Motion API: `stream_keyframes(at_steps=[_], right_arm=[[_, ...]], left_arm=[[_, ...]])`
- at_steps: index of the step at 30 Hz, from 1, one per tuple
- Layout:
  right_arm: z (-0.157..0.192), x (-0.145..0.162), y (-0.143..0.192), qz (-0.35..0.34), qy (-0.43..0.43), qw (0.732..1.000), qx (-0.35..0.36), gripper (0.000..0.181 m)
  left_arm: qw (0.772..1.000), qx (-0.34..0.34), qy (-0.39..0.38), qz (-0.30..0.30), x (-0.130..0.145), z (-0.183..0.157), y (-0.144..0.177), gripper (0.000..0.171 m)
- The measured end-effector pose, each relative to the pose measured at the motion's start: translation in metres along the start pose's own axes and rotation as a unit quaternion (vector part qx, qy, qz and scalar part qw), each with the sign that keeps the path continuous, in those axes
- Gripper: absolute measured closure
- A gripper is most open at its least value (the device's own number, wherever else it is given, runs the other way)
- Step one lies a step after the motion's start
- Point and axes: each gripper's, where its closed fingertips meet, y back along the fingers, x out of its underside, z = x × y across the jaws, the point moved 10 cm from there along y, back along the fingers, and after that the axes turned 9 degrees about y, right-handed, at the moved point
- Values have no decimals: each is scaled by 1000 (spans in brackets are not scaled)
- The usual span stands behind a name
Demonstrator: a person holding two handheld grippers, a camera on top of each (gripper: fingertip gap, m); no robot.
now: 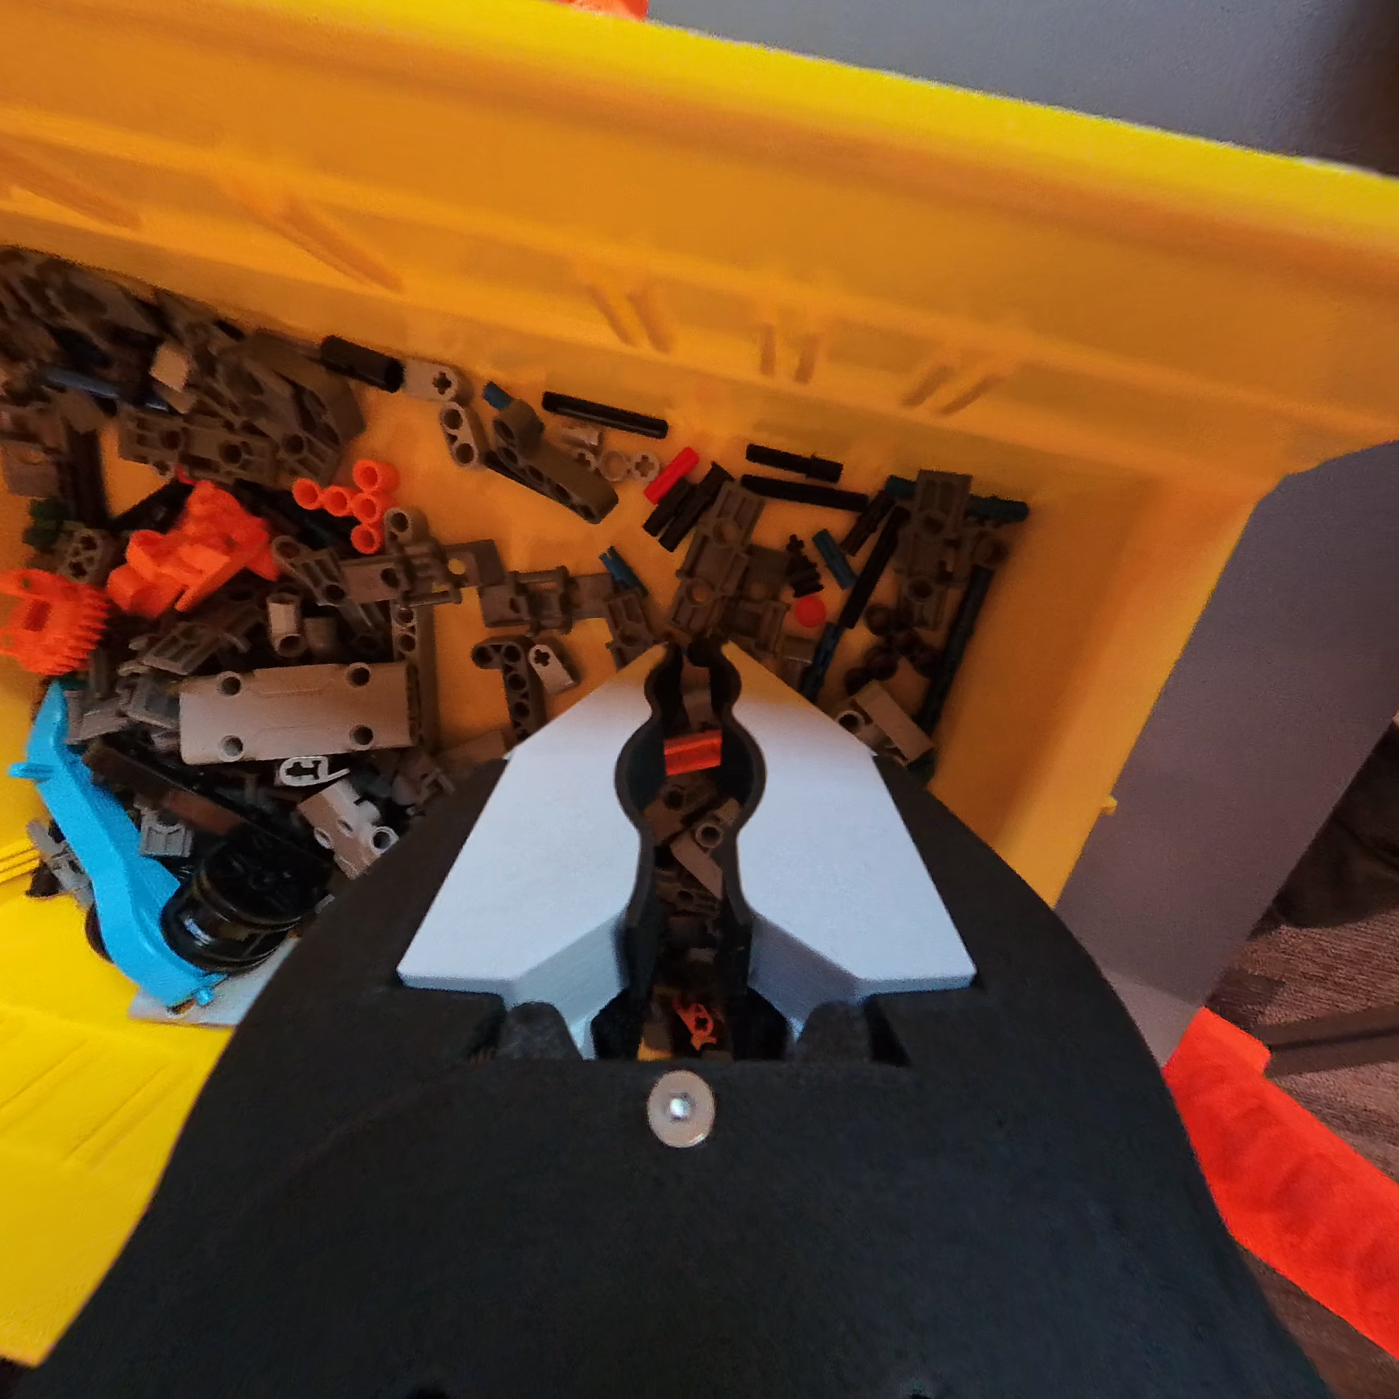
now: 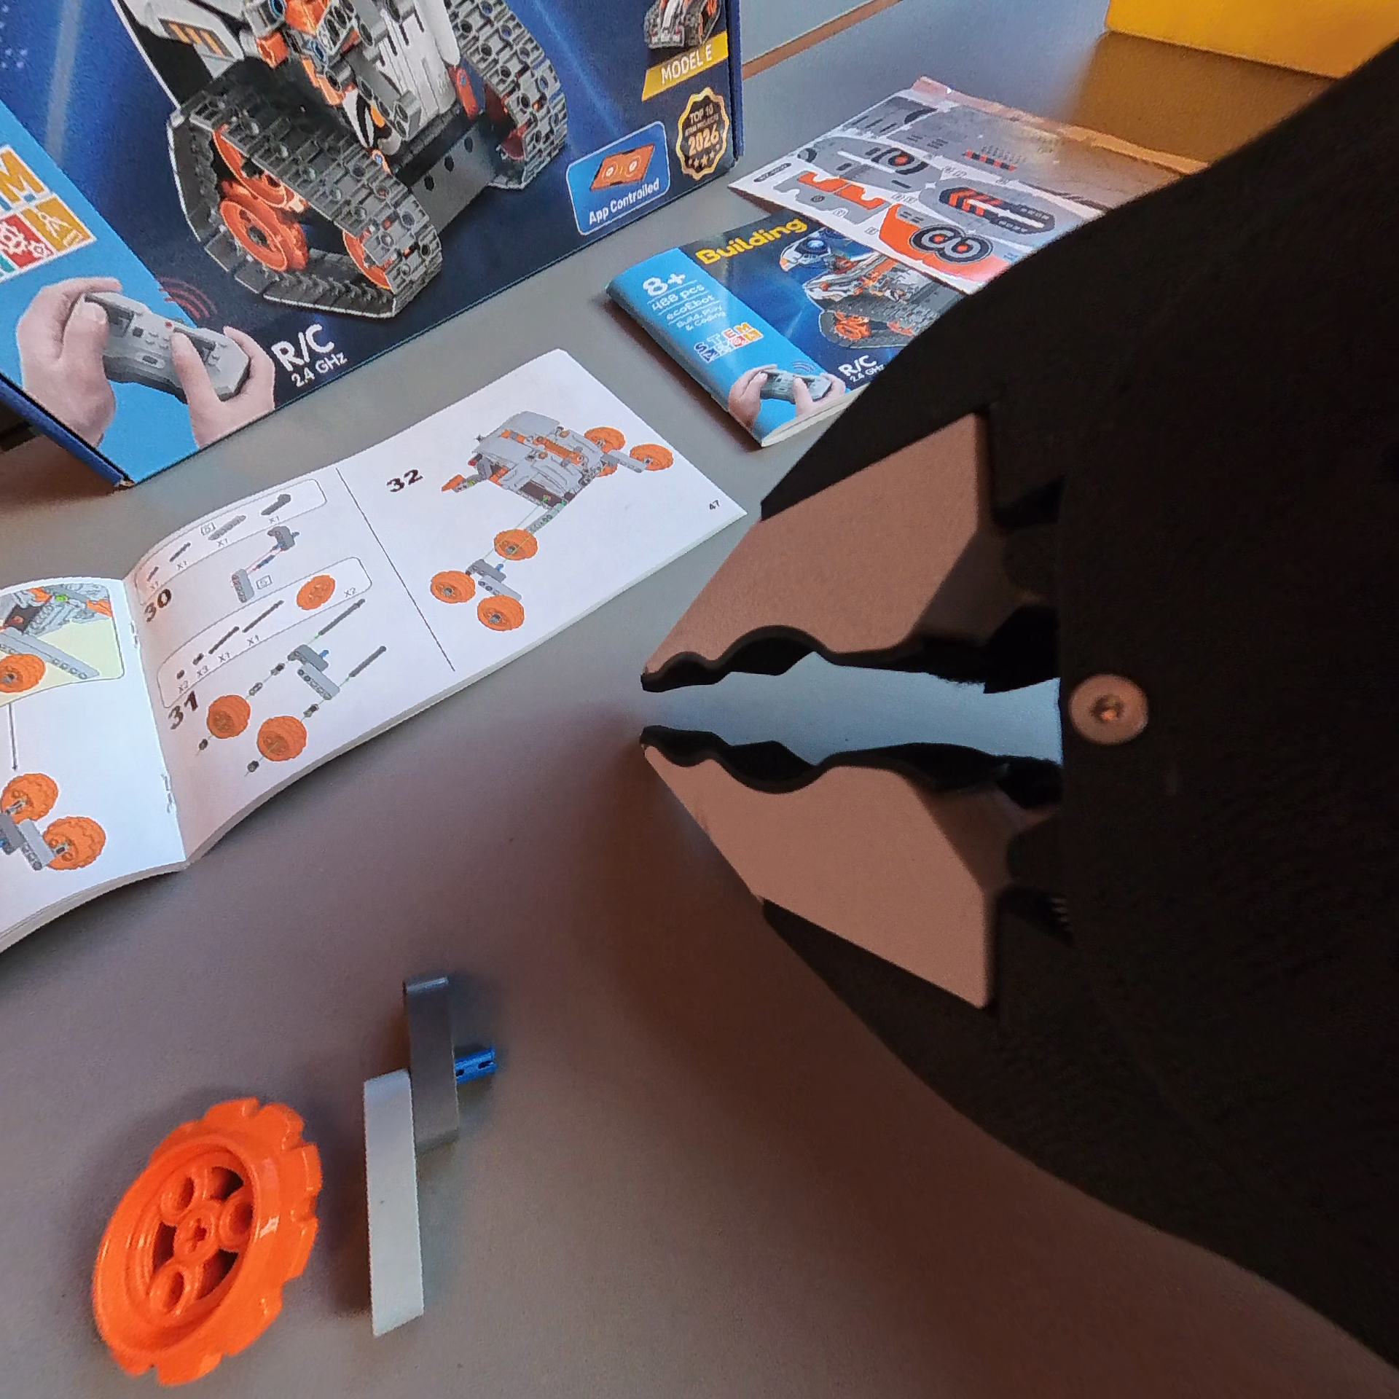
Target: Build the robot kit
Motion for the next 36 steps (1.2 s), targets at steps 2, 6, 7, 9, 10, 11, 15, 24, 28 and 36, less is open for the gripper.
stream_keyframes(at_steps=[2,6,7,9,10,11,15,24,28,36], right_arm=[[0,0,0,-2,-1,1000,-2,171],[0,0,0,-4,-3,1000,-4,171],[0,0,0,-4,-3,1000,-4,171],[0,0,0,-5,-4,1000,-4,171],[0,0,0,-5,-4,1000,-4,171],[0,0,0,-5,-5,1000,-5,171],[0,0,0,-6,-4,1000,-5,171],[1,-1,1,-6,0,1000,-8,172],[1,-1,1,-6,0,1000,-9,172],[2,-1,1,-8,2,1000,-11,172]], left_arm=[[1000,12,6,-4,0,2,0,165],[1000,15,6,-2,0,4,0,166],[1000,11,2,0,0,4,0,166],[1000,10,-6,3,0,4,-1,167],[1000,10,-7,4,0,4,0,167],[1000,11,-6,5,0,5,0,167],[1000,15,2,-4,0,5,2,165],[1000,22,-8,10,0,4,-1,164],[999,24,-16,14,-2,4,-2,164],[999,22,-24,37,-3,6,-5,165]])
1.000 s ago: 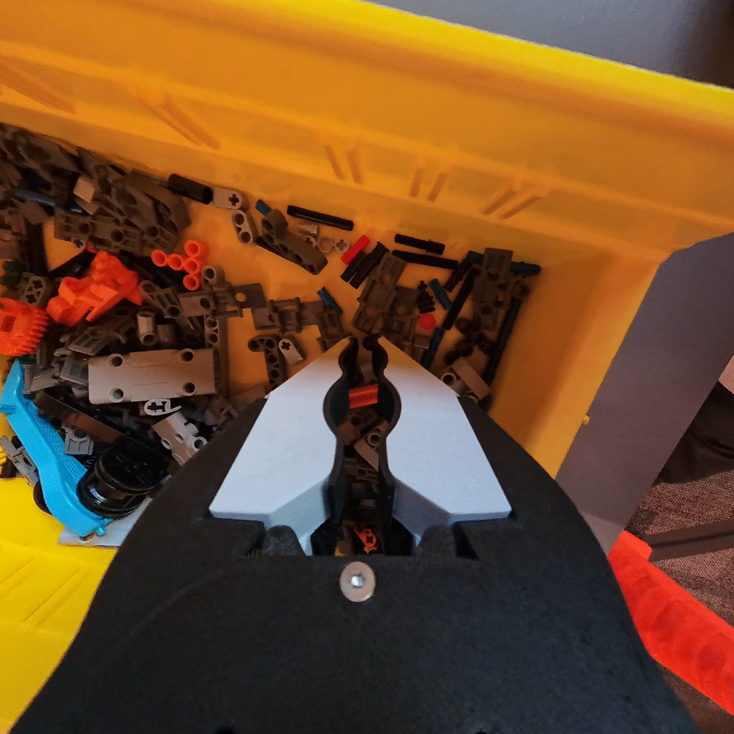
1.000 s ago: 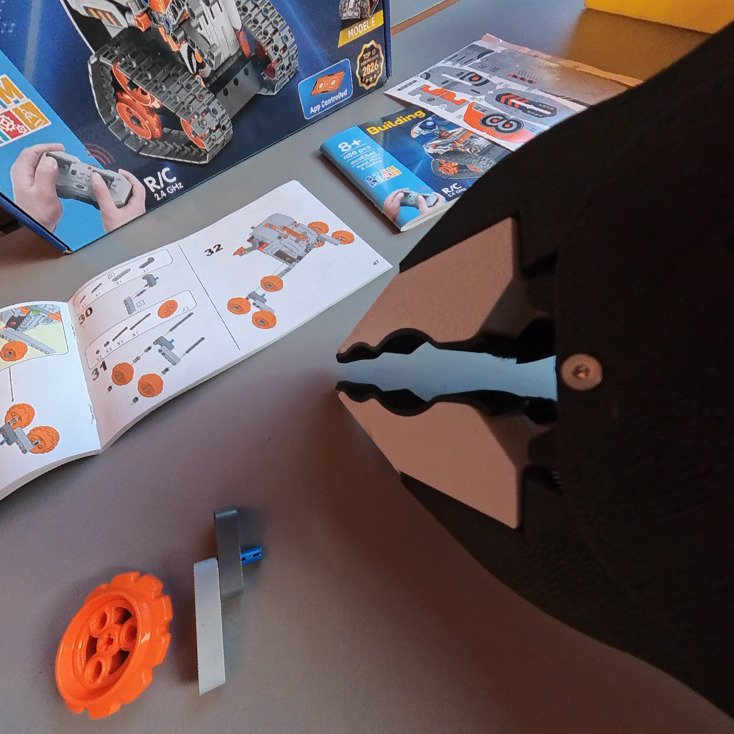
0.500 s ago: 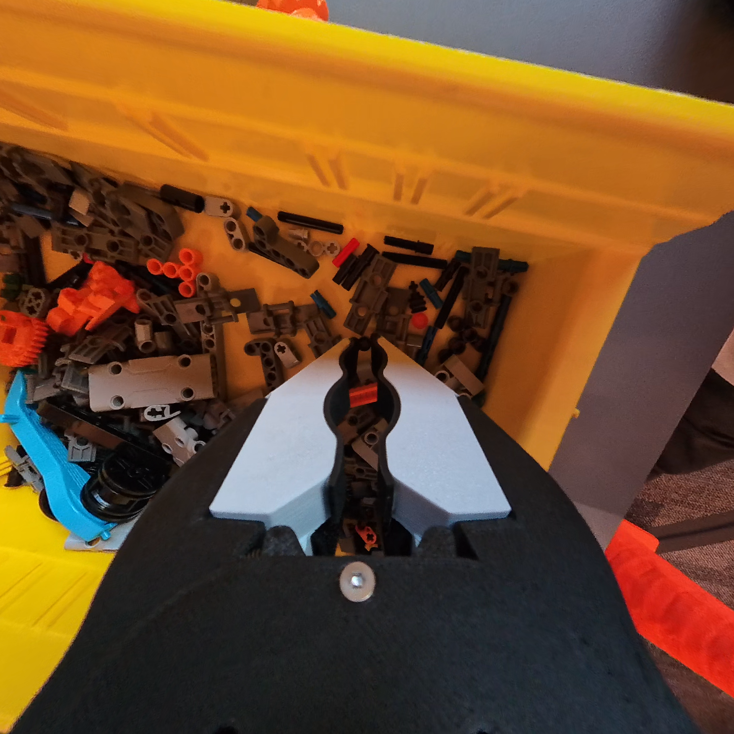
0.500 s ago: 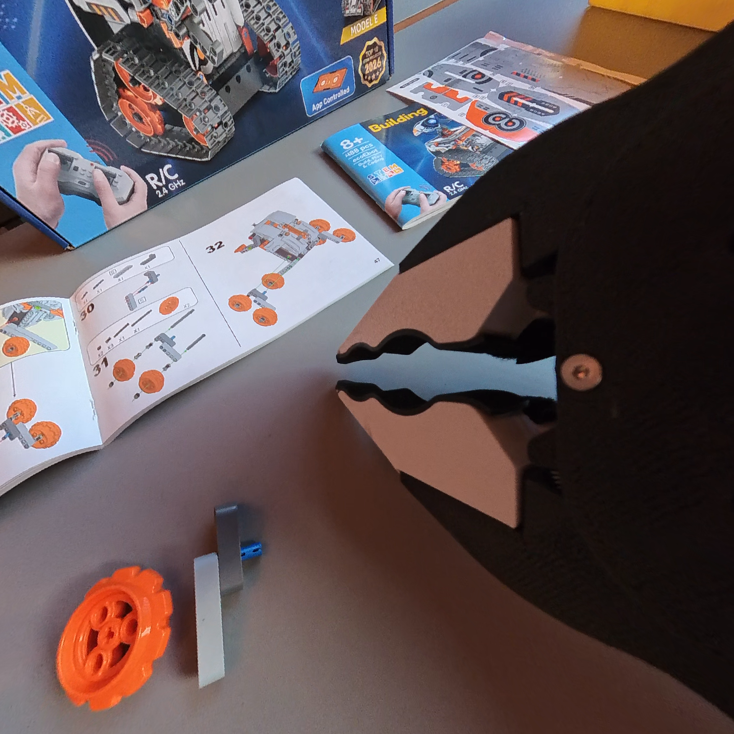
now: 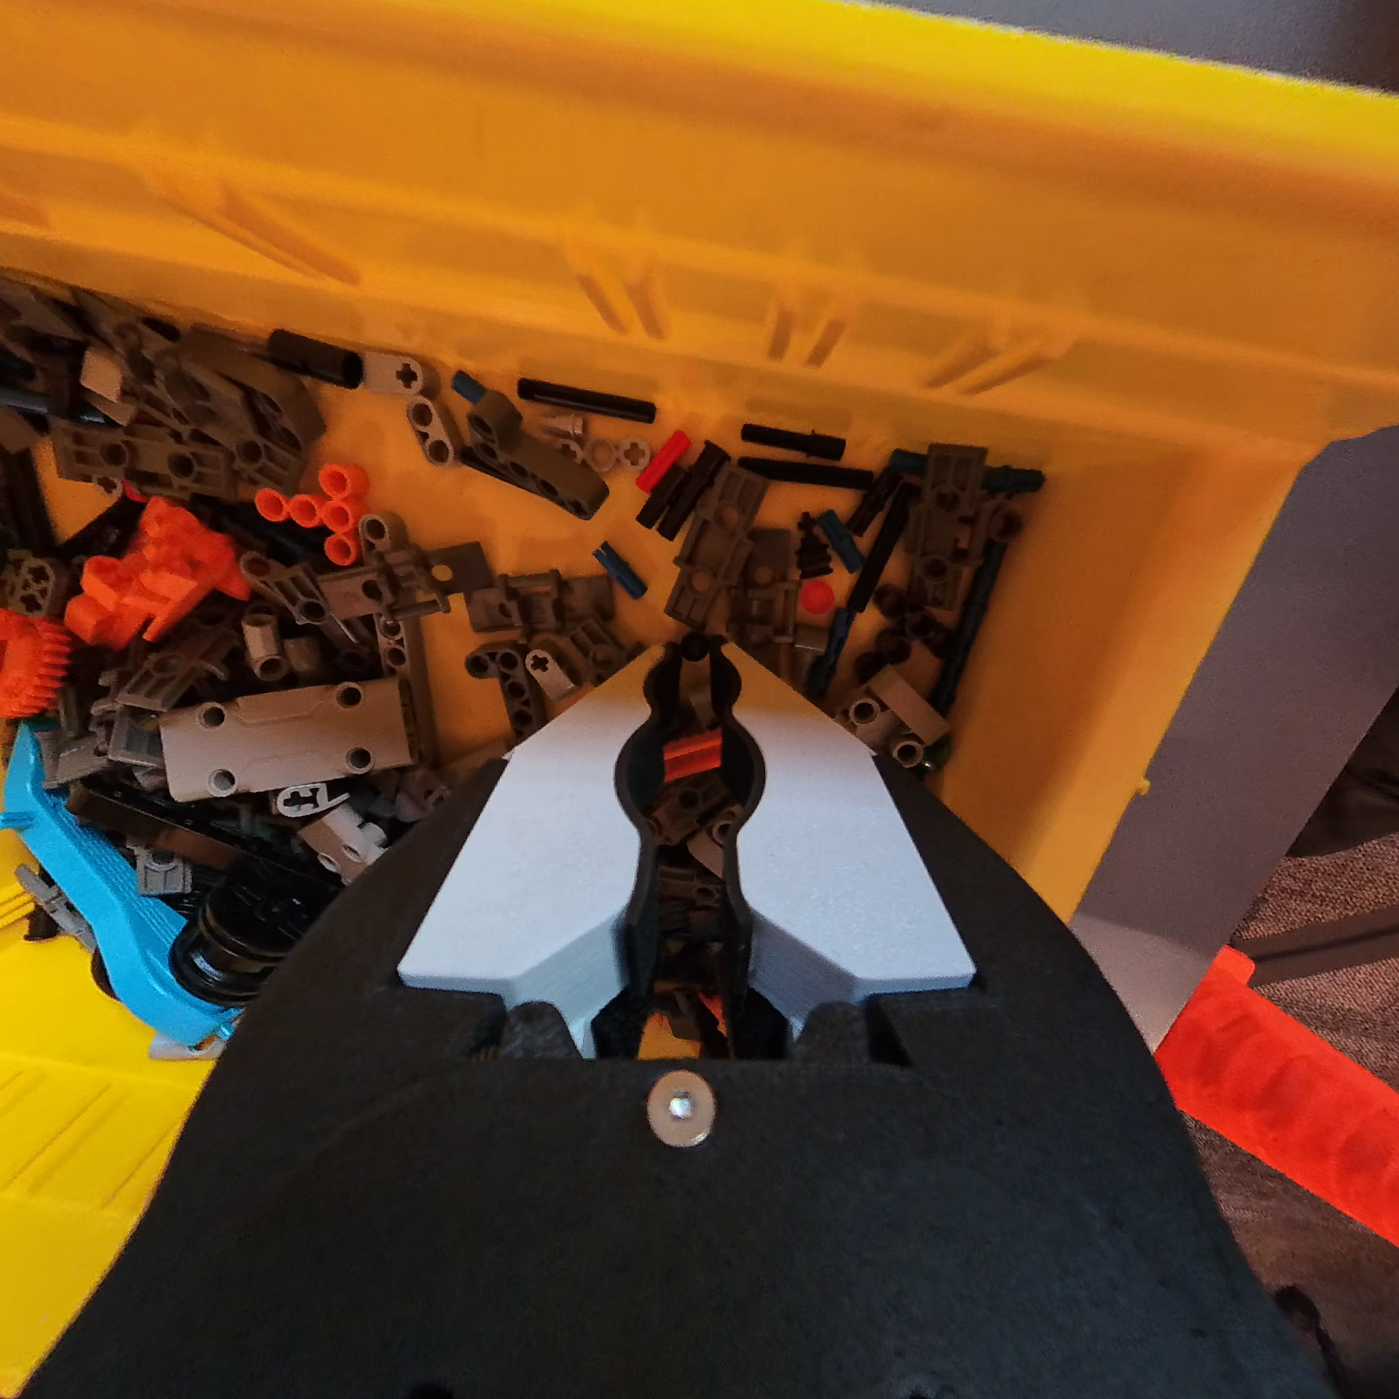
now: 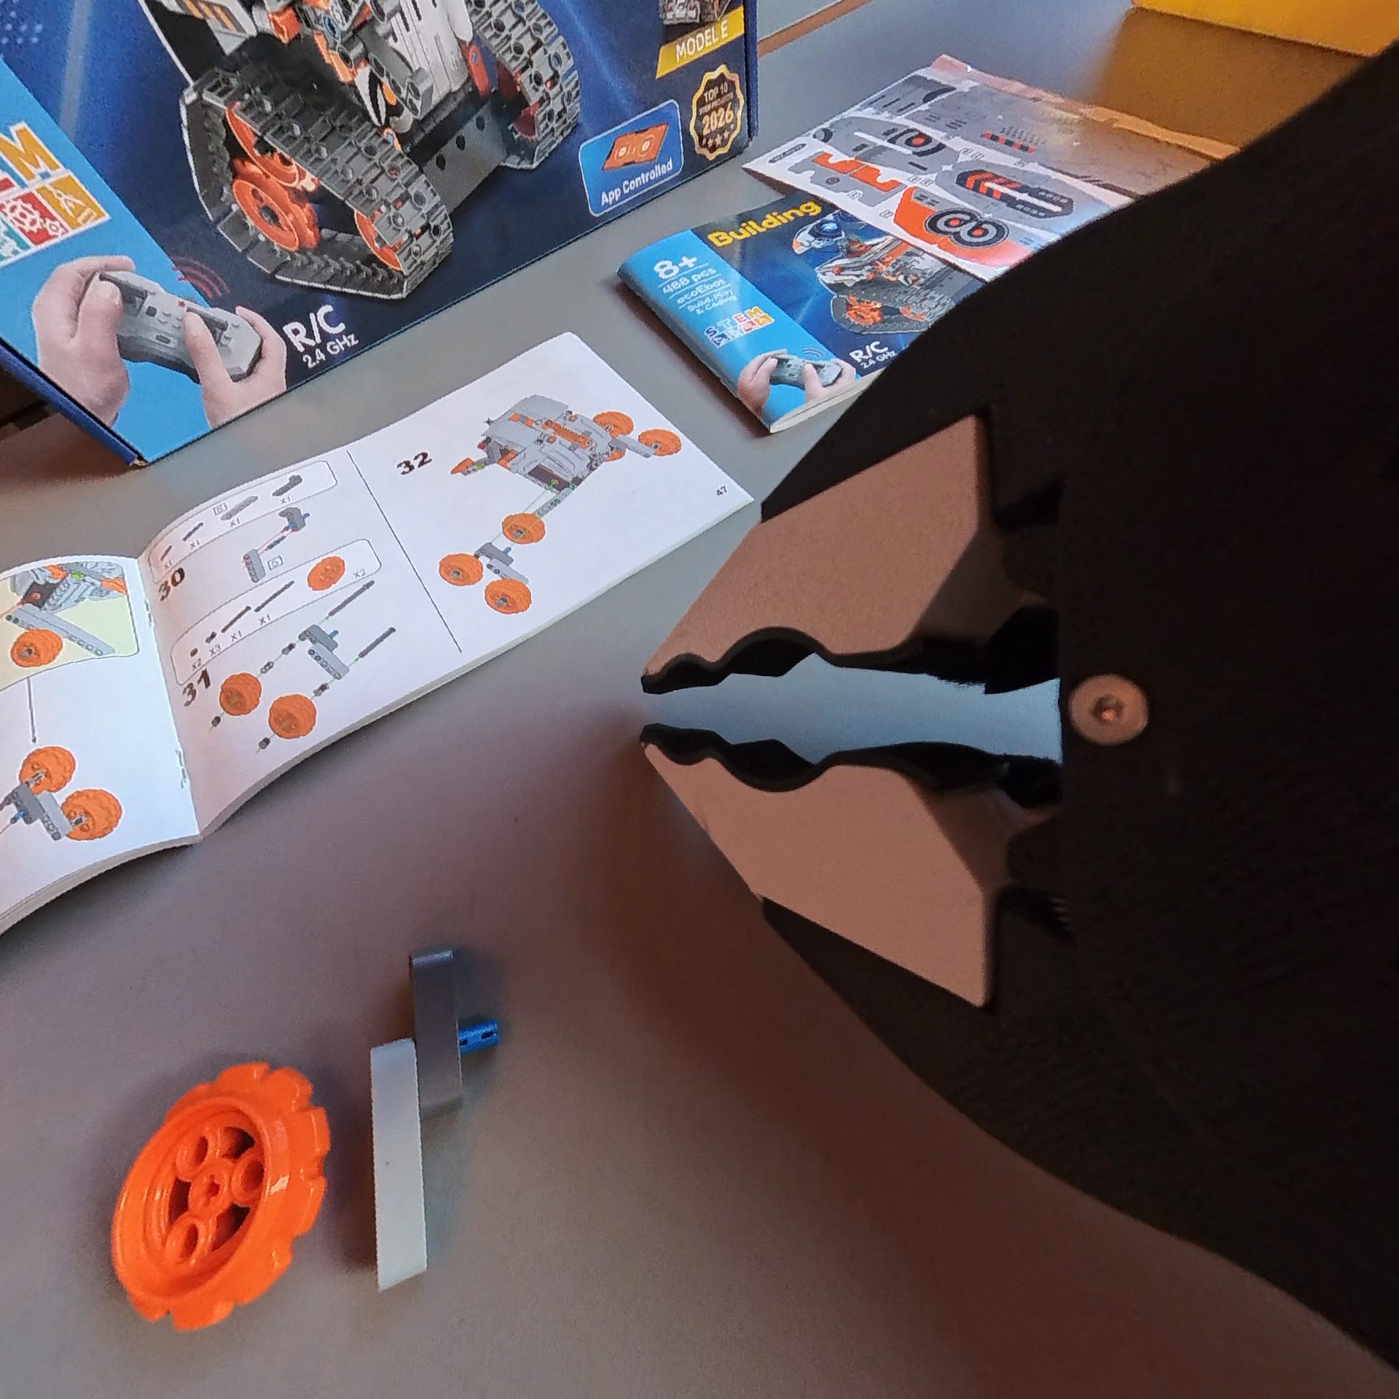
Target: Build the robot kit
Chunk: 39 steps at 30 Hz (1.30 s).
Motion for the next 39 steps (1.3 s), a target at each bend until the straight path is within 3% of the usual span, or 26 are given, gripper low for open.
stream_keyframes(at_steps=[7,13,17,20,25,31,34,39], right_arm=[[0,0,0,1,3,1000,-2,172],[0,-1,0,2,5,1000,-5,172],[1,-2,-1,1,3,1000,-8,173],[2,-2,0,-1,1,1000,-8,173],[4,-1,1,-6,-8,1000,-9,173],[7,0,3,-20,-15,1000,-15,174],[6,1,3,-26,-23,999,-20,174],[7,-1,1,-31,-19,999,-26,175]], left_arm=[[999,-13,13,-36,1,-6,11,166],[994,-79,15,-78,-6,-24,53,166],[985,-112,23,-131,-33,-40,91,167],[981,-89,22,-172,-69,-55,103,167],[985,-48,31,-162,-150,-73,74,166],[984,-24,111,-139,-239,-74,16,166],[985,-36,123,-111,-262,-71,-11,167],[988,-33,139,-64,-276,-65,-42,166]])
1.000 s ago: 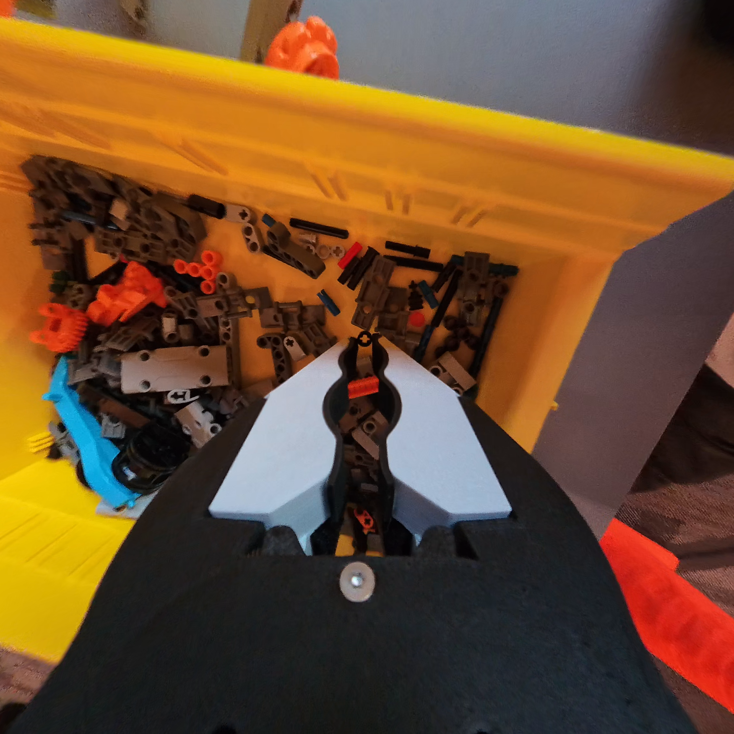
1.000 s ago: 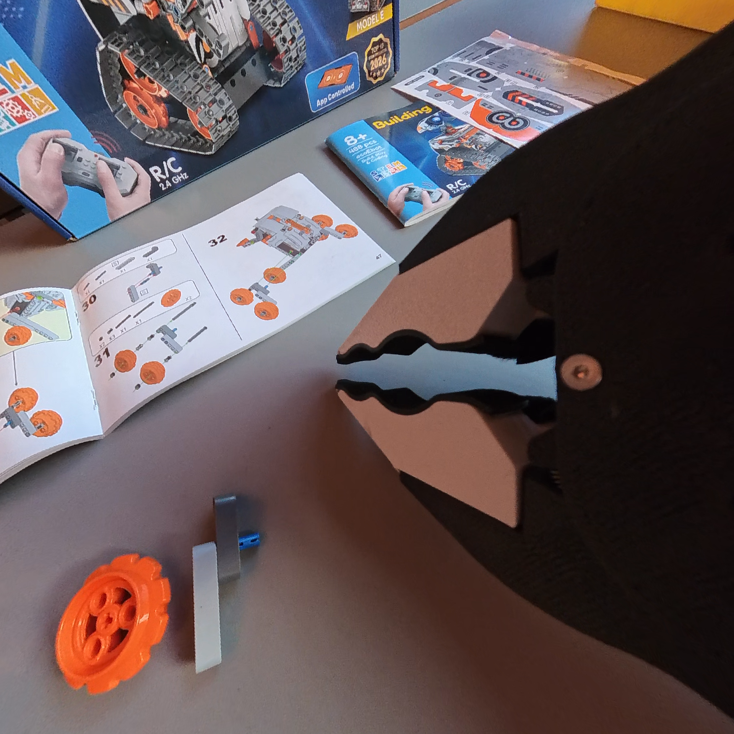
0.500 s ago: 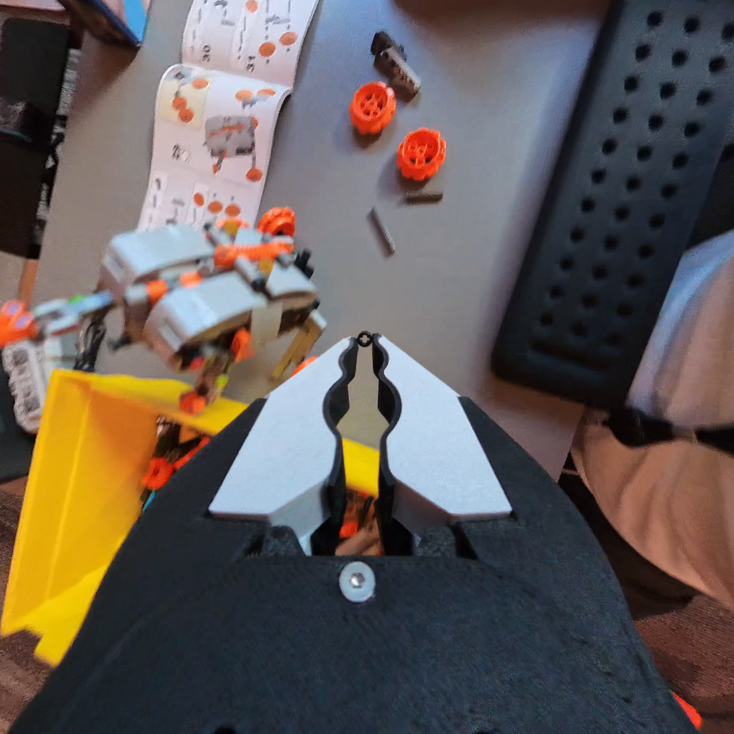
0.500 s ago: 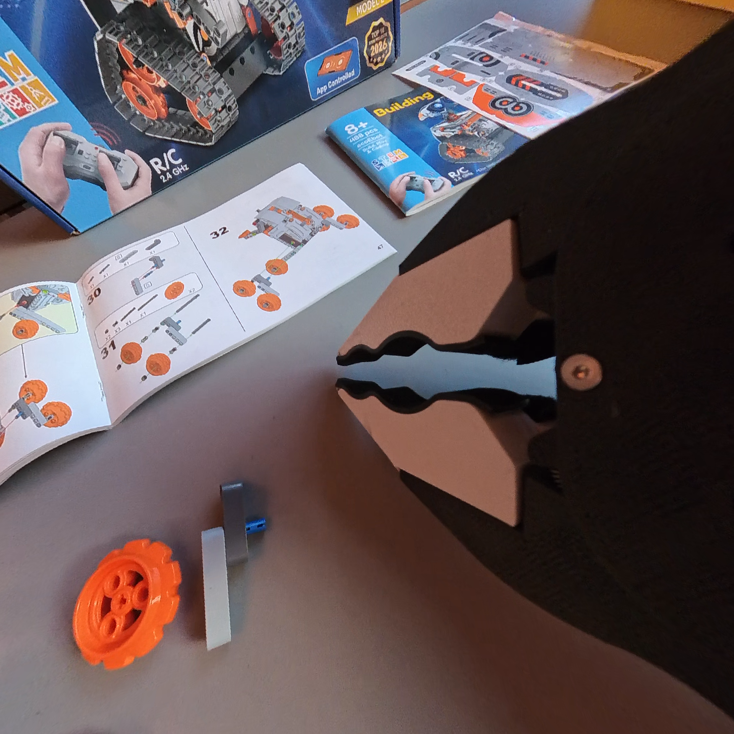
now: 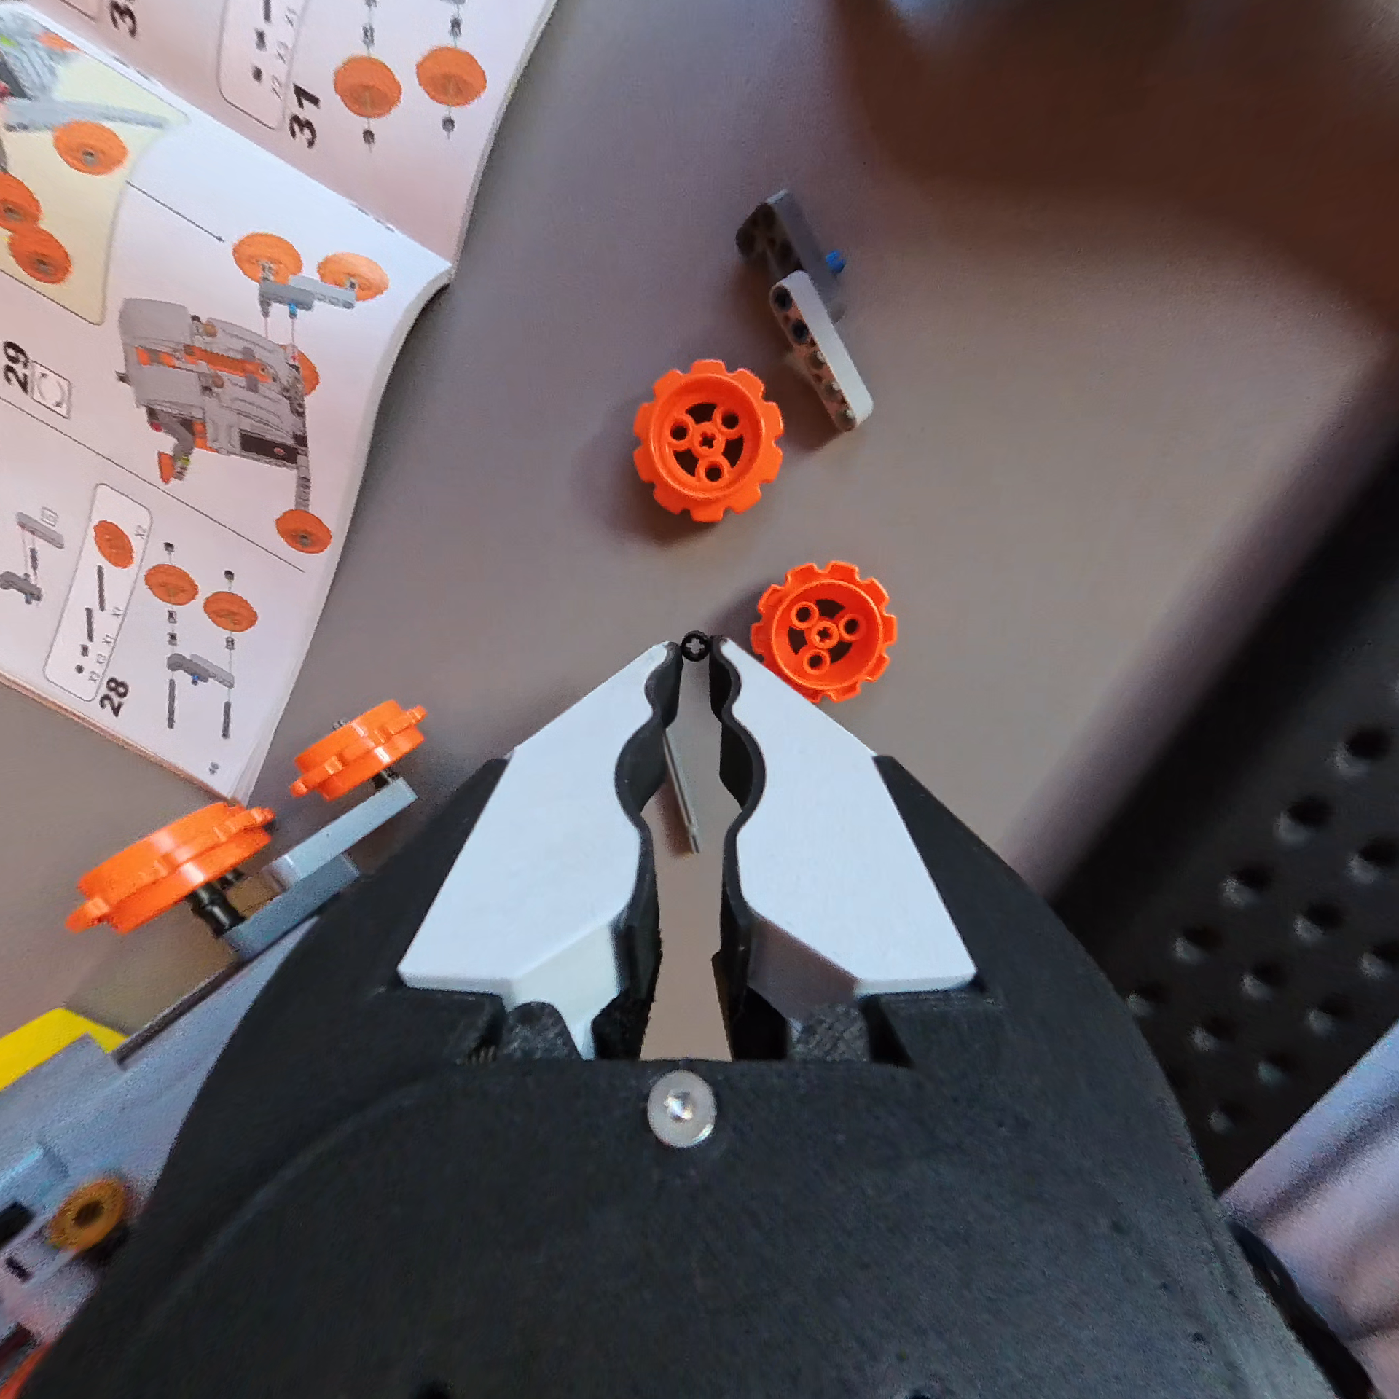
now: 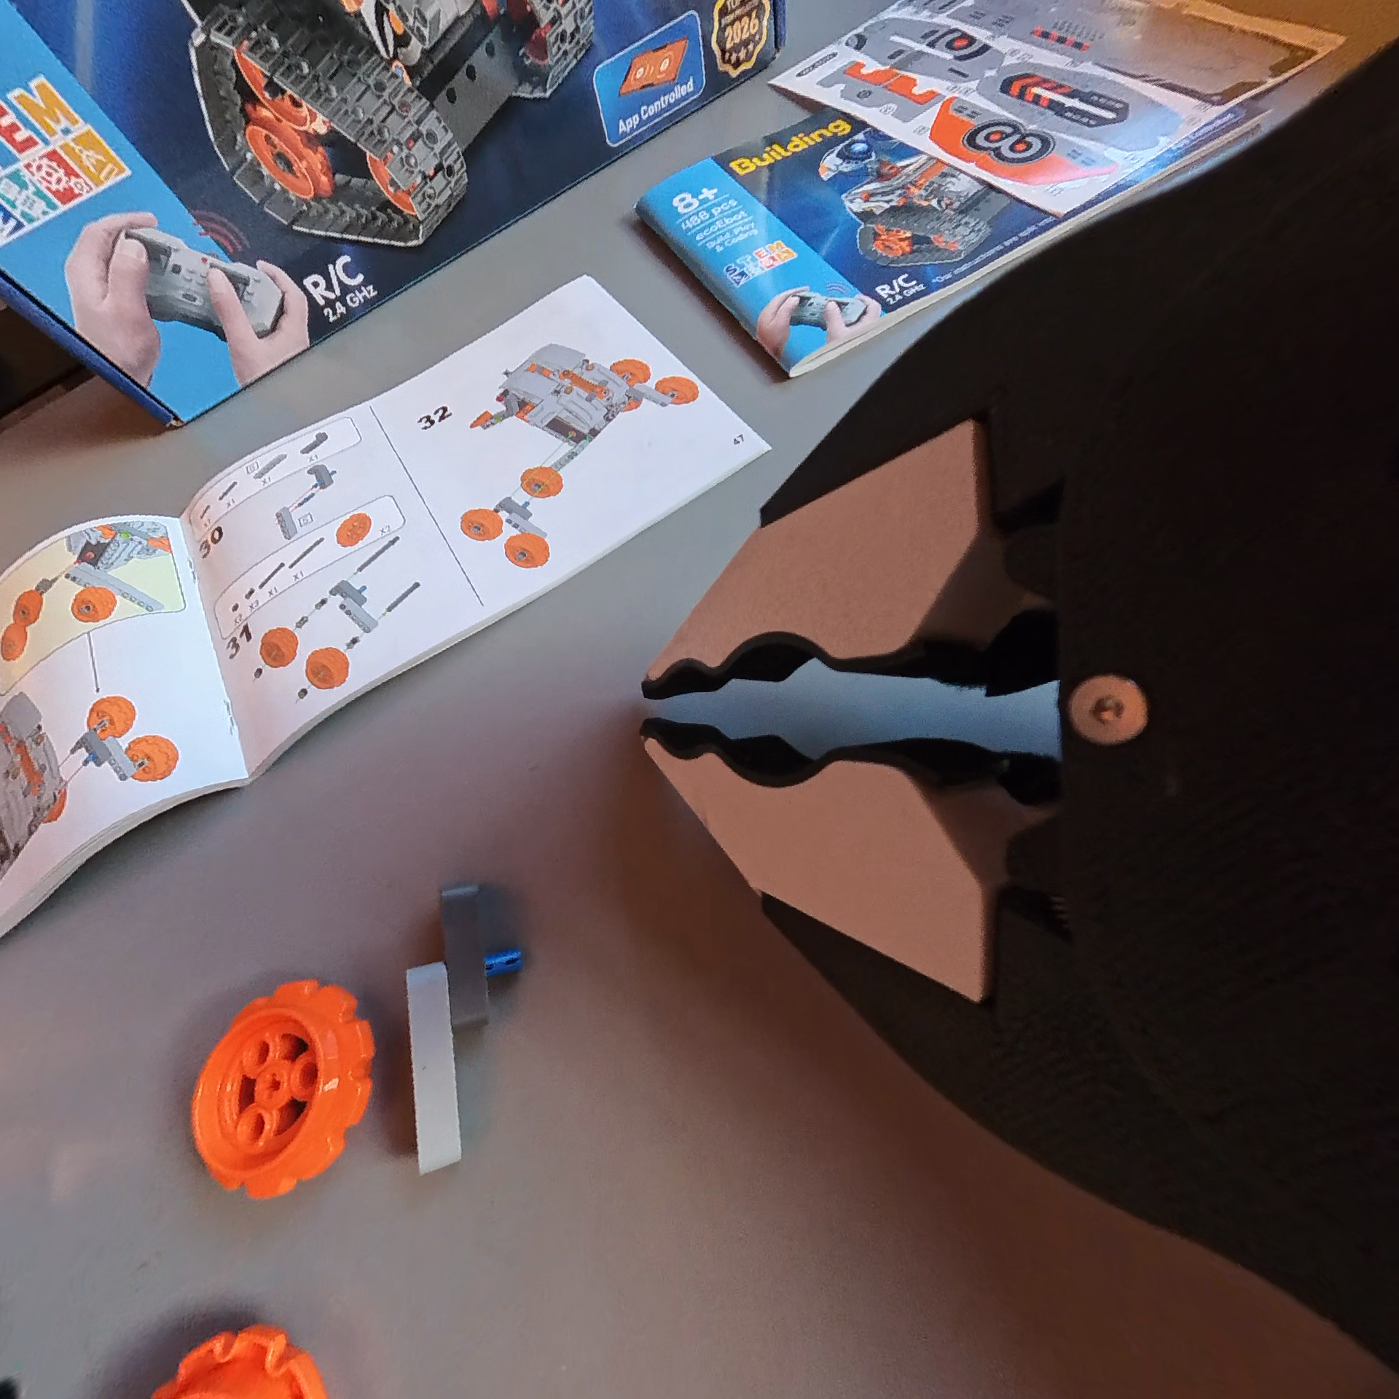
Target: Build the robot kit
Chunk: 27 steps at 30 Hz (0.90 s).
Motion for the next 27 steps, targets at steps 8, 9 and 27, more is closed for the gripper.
stream_keyframes(at_steps=[8,9,27], right_arm=[[3,-1,3,1,4,1000,-7,174],[2,-1,3,1,3,1000,-7,173],[4,-1,6,6,8,1000,-11,172]], left_arm=[[1000,7,11,27,2,8,-22,166],[1000,9,13,26,2,9,-22,166],[945,37,60,-321,93,18,207,157]])
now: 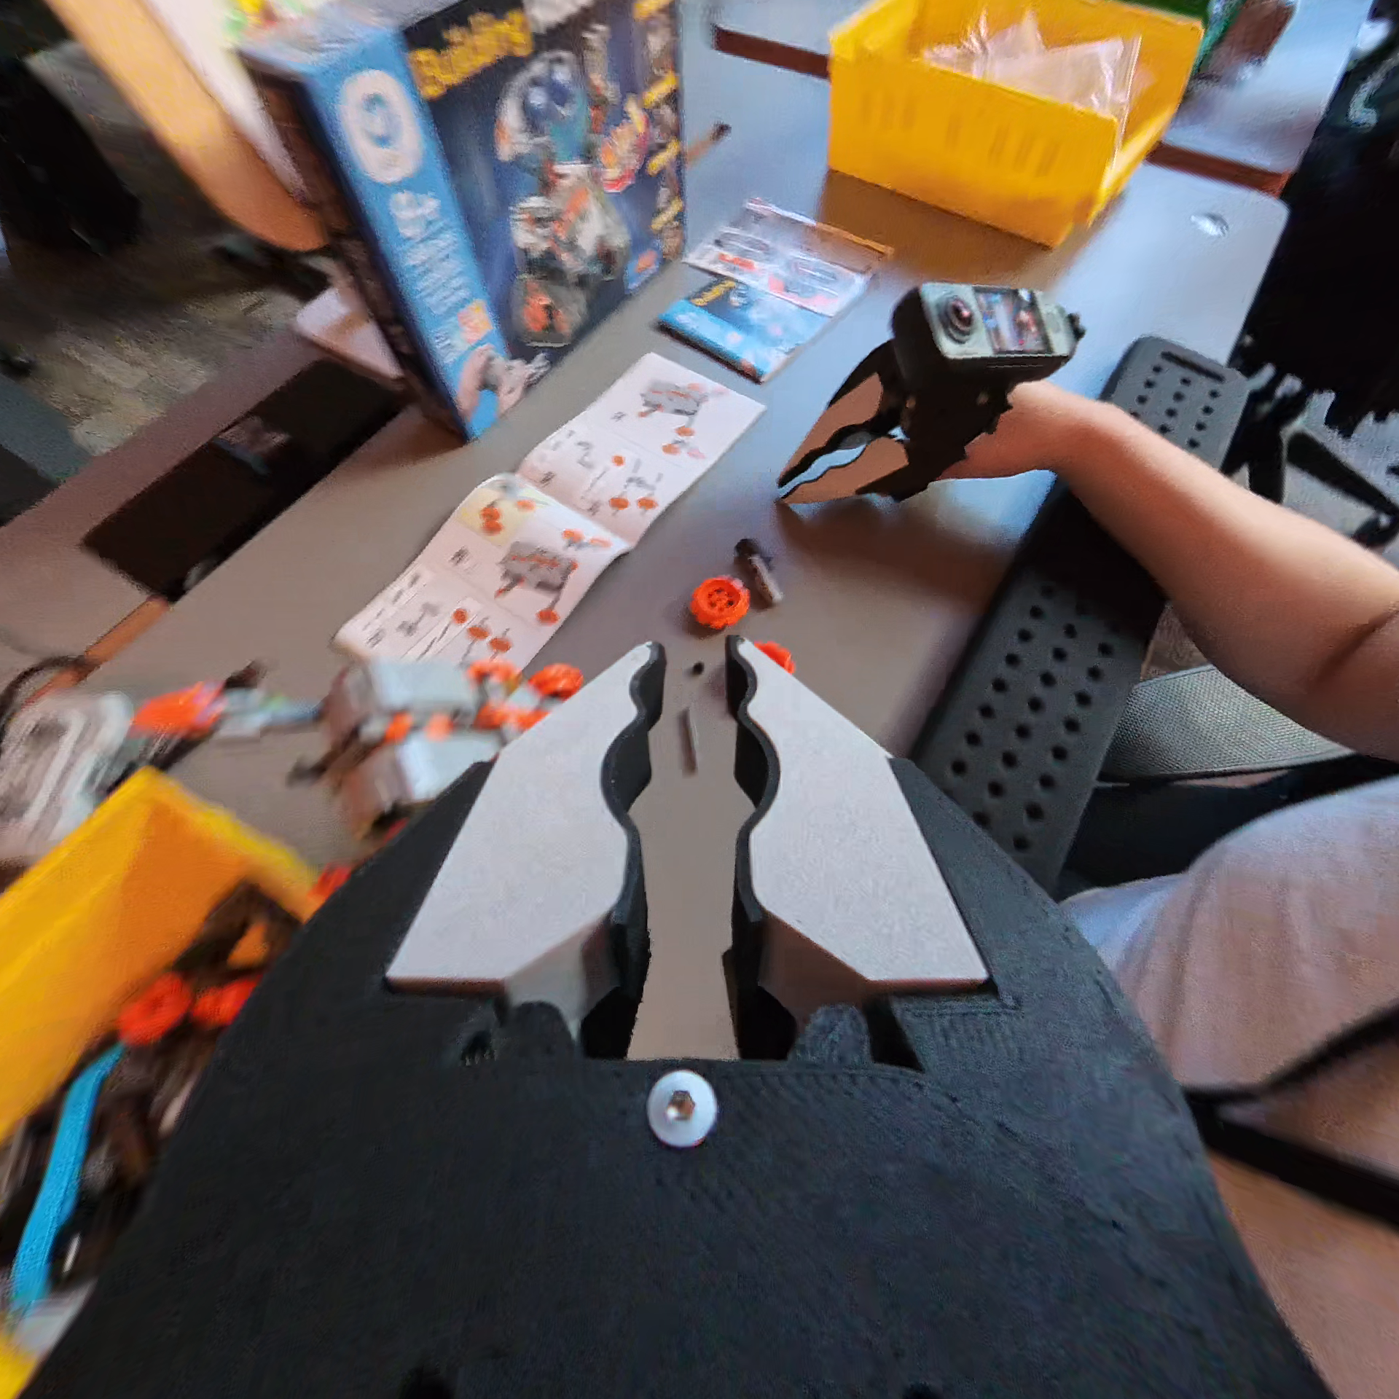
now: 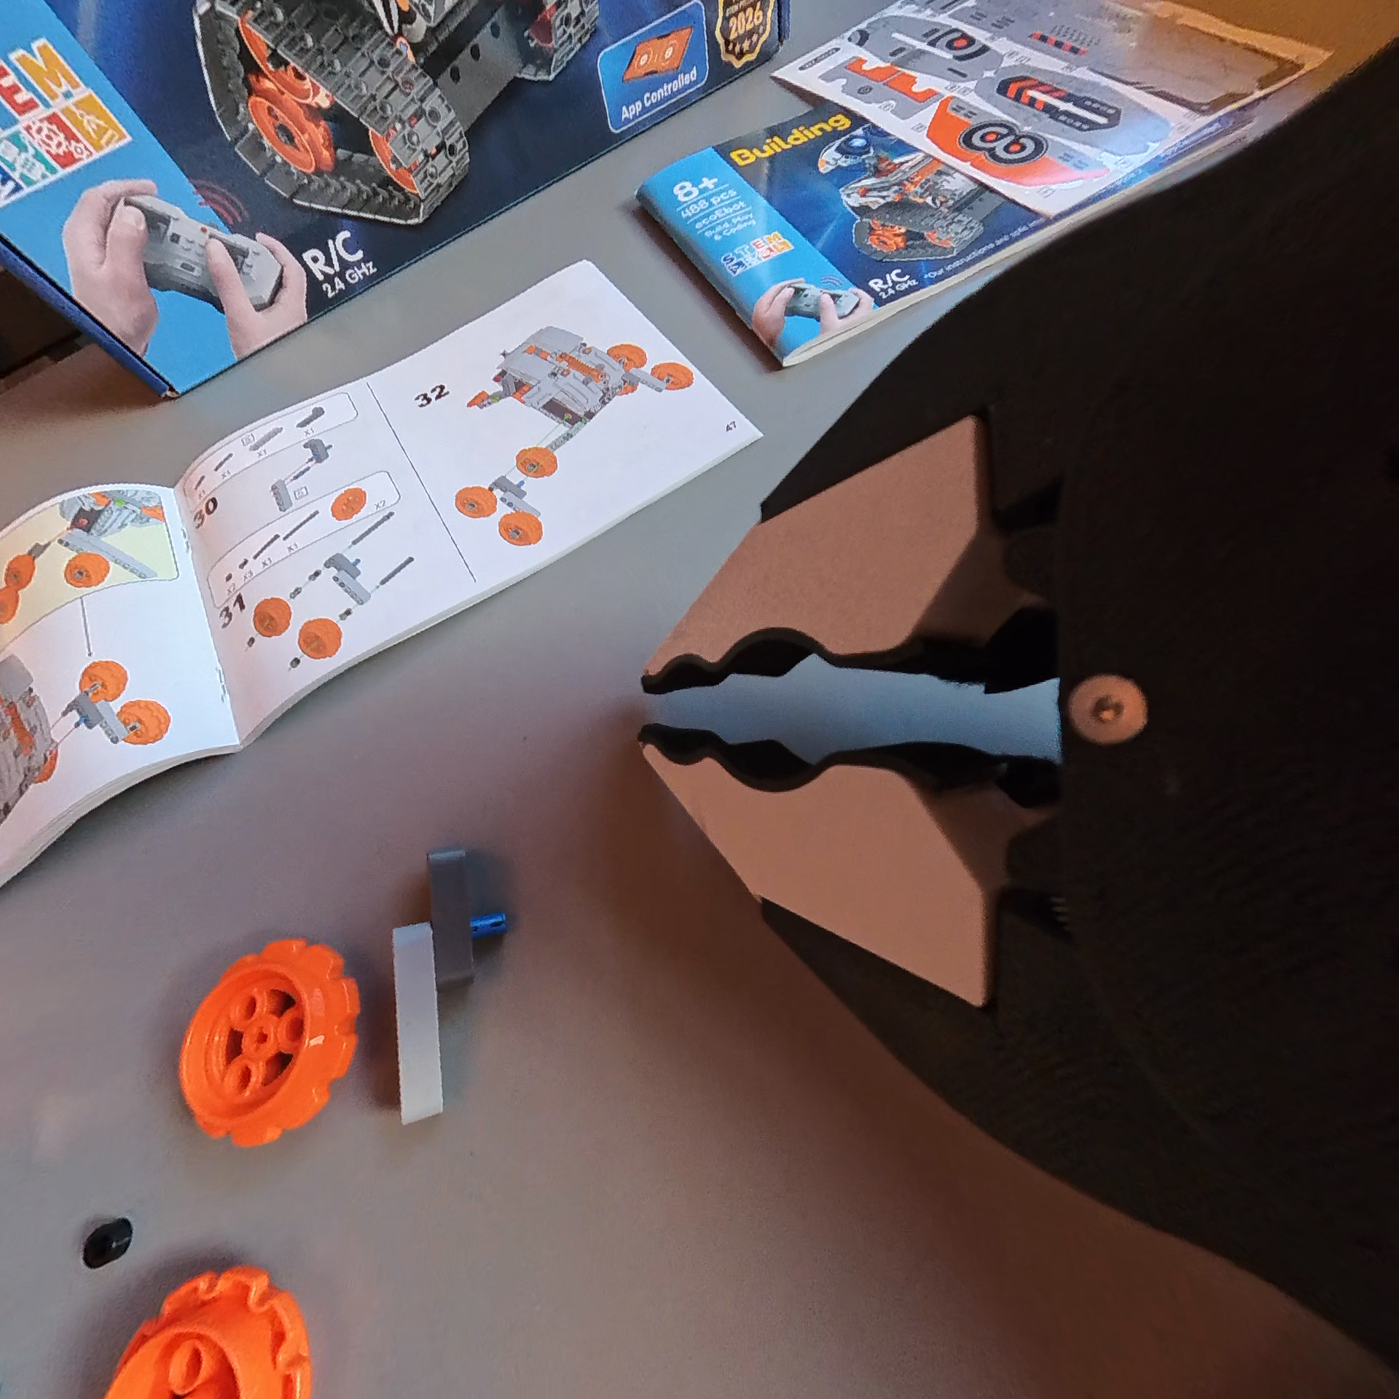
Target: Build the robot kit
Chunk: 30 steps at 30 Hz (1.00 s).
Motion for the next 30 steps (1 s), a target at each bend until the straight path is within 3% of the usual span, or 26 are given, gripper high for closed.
stream_keyframes(at_steps=[3,6,9,13,18,21,24,30], right_arm=[[-2,1,1,12,-1,1000,5,170],[-3,2,1,16,-8,1000,6,170],[-3,2,0,11,-6,1000,10,171],[-4,2,-1,4,-11,1000,13,171],[-4,3,-4,-9,-19,1000,12,173],[-5,4,-5,-15,-25,1000,9,173],[-6,5,-5,-19,-29,999,7,173],[-7,6,-6,-25,-35,999,5,173]], left_arm=[[995,-70,75,19,42,42,56,136],[971,-161,158,74,91,85,77,126],[936,-227,219,157,134,117,72,127],[893,-263,249,267,171,143,46,128],[891,-235,249,299,182,152,12,123],[882,-263,210,330,188,156,1,121],[884,-252,202,338,190,158,-2,148],[886,-262,205,322,191,171,10,148]])
